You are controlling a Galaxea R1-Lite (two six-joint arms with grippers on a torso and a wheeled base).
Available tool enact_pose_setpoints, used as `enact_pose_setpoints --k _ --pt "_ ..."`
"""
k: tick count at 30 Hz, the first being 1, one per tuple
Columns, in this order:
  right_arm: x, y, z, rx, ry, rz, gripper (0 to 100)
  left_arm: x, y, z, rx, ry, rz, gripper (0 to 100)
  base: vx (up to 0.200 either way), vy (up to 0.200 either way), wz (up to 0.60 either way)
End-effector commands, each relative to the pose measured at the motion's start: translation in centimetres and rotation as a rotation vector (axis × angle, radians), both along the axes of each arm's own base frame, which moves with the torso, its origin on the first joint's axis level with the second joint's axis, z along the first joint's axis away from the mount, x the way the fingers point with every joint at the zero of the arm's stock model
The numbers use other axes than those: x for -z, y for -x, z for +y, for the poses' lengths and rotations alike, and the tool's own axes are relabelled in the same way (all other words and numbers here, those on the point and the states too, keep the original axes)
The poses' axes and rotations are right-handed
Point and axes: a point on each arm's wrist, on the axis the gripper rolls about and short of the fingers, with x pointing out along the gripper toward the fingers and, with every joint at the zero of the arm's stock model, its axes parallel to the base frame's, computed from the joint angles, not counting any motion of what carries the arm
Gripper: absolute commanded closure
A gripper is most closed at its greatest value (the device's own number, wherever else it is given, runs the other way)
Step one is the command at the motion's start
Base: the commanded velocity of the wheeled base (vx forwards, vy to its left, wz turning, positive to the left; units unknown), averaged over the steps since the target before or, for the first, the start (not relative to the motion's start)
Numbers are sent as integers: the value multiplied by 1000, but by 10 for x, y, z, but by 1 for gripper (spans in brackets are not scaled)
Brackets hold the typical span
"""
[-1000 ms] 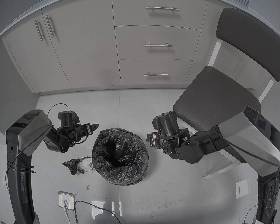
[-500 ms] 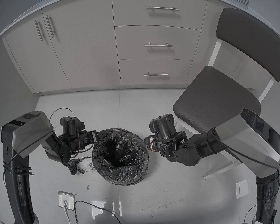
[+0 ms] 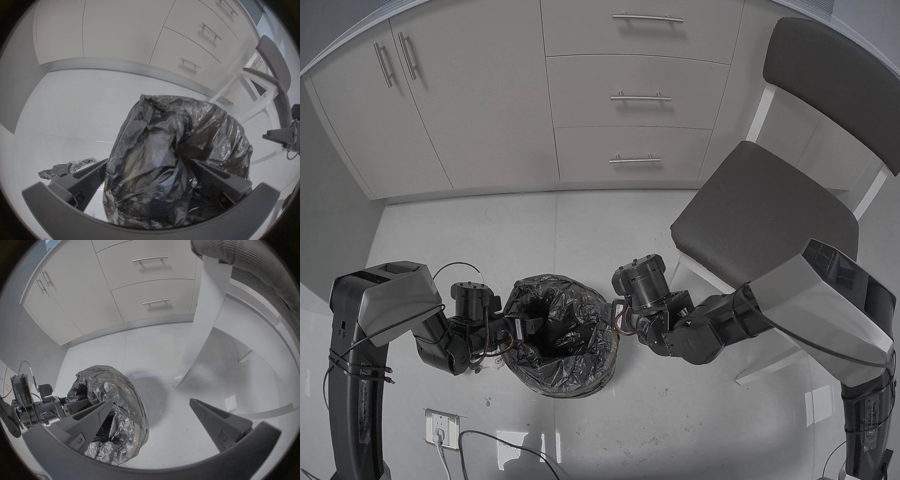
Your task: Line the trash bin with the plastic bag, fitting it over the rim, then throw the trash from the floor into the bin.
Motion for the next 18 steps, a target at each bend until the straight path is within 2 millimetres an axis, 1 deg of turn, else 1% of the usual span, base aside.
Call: enact_pose_setpoints --k 1,3,6,7,8,10,11,14,17,18 --pt "14 8 11 -31 23 23 0 18 1 2 -6 -28 31 0 0 0 0" --pt "19 12 15 -41 29 32 0 17 0 2 -6 -29 26 0 0 0 0" --pt "33 26 27 -79 55 59 0 14 -1 0 -4 -26 16 0 0 0 0" --pt "33 26 27 -79 55 59 0 14 -1 0 -4 -26 16 0 0 0 0" --pt "41 32 32 -98 71 73 0 13 -1 -1 -3 -25 10 0 0 0 0" --pt "48 39 39 -119 82 85 0 12 -1 -1 -3 -23 4 0 0 0 0" --pt "49 40 40 -120 83 86 0 12 -1 -1 -3 -23 4 0 0 0 0" --pt "62 45 44 -136 105 107 0 12 -2 1 -7 -22 4 0 0 0 0" --pt "69 48 47 -145 118 118 0 11 -2 0 -8 -19 2 0 0 0 0" --pt "76 50 48 -149 127 127 0 11 -2 0 -9 -17 1 0 0 0 0"
